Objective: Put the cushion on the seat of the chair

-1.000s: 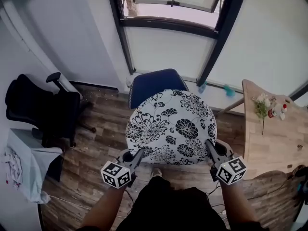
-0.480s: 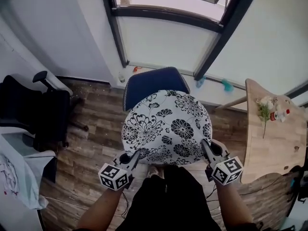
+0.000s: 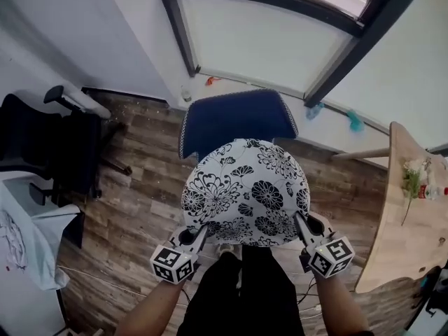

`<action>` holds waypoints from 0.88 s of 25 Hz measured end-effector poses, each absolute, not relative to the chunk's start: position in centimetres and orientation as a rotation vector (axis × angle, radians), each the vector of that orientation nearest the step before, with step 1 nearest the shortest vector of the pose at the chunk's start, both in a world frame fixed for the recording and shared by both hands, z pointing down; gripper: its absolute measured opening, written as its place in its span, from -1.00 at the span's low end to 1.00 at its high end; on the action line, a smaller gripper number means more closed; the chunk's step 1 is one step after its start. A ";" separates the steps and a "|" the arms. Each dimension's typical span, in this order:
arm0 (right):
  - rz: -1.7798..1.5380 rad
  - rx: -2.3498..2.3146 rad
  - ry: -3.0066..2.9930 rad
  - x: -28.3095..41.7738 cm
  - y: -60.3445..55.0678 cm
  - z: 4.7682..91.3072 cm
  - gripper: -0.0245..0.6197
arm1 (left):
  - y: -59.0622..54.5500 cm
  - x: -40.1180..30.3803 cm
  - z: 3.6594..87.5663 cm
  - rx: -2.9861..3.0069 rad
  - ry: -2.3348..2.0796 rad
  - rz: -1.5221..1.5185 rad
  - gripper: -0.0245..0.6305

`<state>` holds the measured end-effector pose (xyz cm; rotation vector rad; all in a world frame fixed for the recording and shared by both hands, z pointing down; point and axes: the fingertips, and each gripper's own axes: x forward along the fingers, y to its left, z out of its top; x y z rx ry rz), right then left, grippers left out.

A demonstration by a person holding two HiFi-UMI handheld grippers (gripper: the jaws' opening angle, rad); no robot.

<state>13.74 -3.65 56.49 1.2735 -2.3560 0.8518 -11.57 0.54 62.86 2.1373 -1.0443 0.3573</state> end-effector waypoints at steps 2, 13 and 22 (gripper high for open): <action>0.892 1.232 -2.338 14.2 -3.9 59.2 -0.81 | 0.7 -10.9 65.1 2.113 -1.043 0.371 -0.84; 0.984 1.082 -2.322 13.6 -5.7 71.3 -0.81 | -0.3 -9.5 76.8 1.948 -1.097 0.434 -0.85; 1.145 1.074 -2.272 13.3 -6.2 78.0 -0.81 | -0.1 -10.3 82.8 1.892 -1.107 0.538 -0.84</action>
